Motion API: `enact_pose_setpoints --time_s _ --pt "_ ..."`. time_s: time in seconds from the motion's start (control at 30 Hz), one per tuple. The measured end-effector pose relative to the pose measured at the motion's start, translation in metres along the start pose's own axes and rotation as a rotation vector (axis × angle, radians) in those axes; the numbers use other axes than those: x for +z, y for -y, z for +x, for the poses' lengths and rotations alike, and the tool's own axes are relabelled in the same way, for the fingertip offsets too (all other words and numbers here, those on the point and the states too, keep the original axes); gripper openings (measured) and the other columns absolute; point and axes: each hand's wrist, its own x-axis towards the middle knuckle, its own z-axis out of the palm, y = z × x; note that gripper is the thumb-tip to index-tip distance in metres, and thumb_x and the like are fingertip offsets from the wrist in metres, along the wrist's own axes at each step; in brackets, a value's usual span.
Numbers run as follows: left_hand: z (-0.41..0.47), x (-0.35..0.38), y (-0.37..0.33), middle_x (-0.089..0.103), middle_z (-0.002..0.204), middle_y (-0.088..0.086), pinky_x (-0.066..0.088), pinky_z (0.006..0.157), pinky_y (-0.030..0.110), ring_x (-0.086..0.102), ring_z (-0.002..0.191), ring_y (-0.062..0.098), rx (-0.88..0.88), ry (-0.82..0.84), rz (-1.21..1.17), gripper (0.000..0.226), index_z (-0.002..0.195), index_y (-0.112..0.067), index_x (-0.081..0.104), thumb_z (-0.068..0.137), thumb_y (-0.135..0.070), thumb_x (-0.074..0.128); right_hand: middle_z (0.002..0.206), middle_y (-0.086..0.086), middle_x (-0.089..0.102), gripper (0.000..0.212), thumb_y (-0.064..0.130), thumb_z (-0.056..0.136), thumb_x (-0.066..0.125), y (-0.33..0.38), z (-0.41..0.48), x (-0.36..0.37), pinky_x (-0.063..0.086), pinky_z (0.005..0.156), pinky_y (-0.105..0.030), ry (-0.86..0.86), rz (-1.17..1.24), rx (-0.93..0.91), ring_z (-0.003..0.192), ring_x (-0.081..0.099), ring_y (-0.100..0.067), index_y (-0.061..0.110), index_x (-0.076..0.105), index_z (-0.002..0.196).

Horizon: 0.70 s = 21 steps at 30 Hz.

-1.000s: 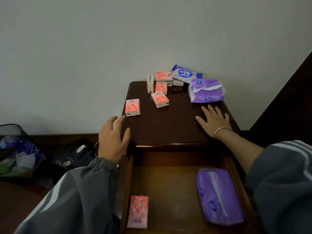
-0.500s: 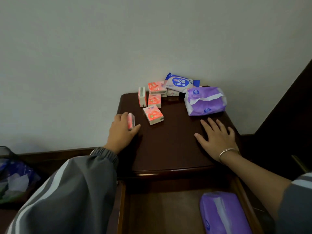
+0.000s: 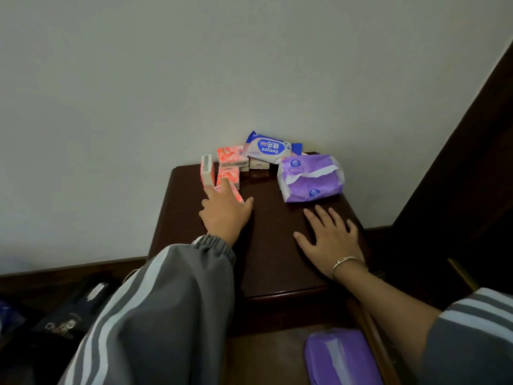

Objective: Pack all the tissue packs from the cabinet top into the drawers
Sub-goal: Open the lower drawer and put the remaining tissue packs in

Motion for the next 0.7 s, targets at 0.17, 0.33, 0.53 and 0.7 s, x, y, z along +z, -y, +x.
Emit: enact_pose_setpoints --time_s 0.17,0.33,0.53,0.7 --pt "-0.015 -0.008 0.030 0.037 0.125 0.015 0.044 0.076 0.042 0.051 0.102 0.042 0.080 -0.044 0.007 0.058 0.127 -0.017 0.038 0.076 -0.030 0.061 0.156 0.008 0.022 0.065 0.065 0.086 0.028 -0.002 -0.001 0.000 0.014 0.114 -0.048 0.012 0.006 0.003 0.145 0.014 -0.017 0.038 0.026 0.144" --pt "-0.036 -0.032 0.103 0.043 0.118 0.014 0.047 0.072 0.043 0.055 0.092 0.041 0.034 -0.215 -0.006 0.046 0.114 -0.022 0.045 0.071 -0.027 0.060 0.156 0.007 0.024 0.062 0.063 0.088 0.033 -0.001 -0.001 -0.005 0.014 0.114 -0.047 0.048 0.015 0.019 0.145 0.015 -0.017 0.035 0.030 0.143" --pt "-0.049 -0.028 0.125 0.039 0.124 0.015 0.050 0.068 0.043 0.055 0.089 0.041 0.088 -0.264 -0.050 0.057 0.120 -0.020 0.045 0.067 -0.019 0.066 0.114 -0.001 0.066 0.042 0.044 0.081 0.048 0.012 -0.018 -0.026 0.042 0.092 -0.040 -0.374 0.164 -0.219 0.109 0.060 -0.024 0.018 0.067 0.107" --pt "-0.046 -0.027 0.125 0.038 0.123 0.012 0.049 0.062 0.037 0.057 0.087 0.038 0.087 -0.271 -0.070 0.058 0.118 -0.022 0.045 0.064 -0.020 0.068 0.107 -0.004 0.062 0.035 0.040 0.080 0.057 0.109 0.032 -0.048 0.045 0.083 -0.038 -0.454 0.283 -0.422 0.100 0.057 -0.025 0.017 0.064 0.105"
